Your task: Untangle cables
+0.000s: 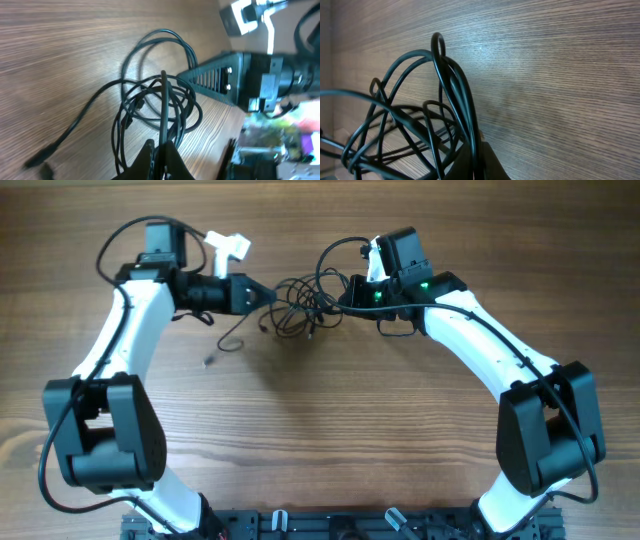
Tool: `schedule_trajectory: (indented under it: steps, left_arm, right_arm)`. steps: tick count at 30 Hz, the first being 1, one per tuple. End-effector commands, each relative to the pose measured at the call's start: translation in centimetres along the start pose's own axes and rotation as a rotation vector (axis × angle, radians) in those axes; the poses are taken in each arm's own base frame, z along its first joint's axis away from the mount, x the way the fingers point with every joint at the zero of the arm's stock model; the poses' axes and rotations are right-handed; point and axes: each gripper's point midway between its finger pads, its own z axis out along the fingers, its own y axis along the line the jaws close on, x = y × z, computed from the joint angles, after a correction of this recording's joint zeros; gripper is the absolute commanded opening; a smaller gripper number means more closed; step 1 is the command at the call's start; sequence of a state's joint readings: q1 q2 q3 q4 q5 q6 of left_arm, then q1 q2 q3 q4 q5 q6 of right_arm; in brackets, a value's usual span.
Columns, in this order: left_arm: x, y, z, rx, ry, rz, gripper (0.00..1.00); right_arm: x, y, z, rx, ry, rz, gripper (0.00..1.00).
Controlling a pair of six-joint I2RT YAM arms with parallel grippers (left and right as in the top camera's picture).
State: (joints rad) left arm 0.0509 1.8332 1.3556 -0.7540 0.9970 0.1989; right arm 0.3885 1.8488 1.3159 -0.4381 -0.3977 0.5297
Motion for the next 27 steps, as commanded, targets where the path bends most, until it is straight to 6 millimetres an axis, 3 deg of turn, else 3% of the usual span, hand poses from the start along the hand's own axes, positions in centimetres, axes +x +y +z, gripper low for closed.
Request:
schedule_trajectory:
  steps: [1,7,14,27]
  left_arm:
    - [-1.3,2.3,-3.4,-0.065,-0.089,-0.120,0.04]
    - [-1.6,6.3,-5.7,-0.224,-0.156,-0.331,0.04]
    - [-2.0,8.3,-8.4,-0.248,-0.236,-0.457,0.04]
    - [-0.1,13.1,-12.5,-0.452,-0.308,-0.664,0.04]
  right_arm:
    - [-1.0,-3.3,-0.2,0.126,-0.041,0.002,0.04]
    - [-1.2,-4.7,-0.4,0.202,-0.061,0.007,0.04]
    - [-1.7,-7.3,-1.3,0.358,-0.102,-0.024,0.04]
    - [-2.1,-8.1,-1.6,0.409,-0.120,-0.044,0.04]
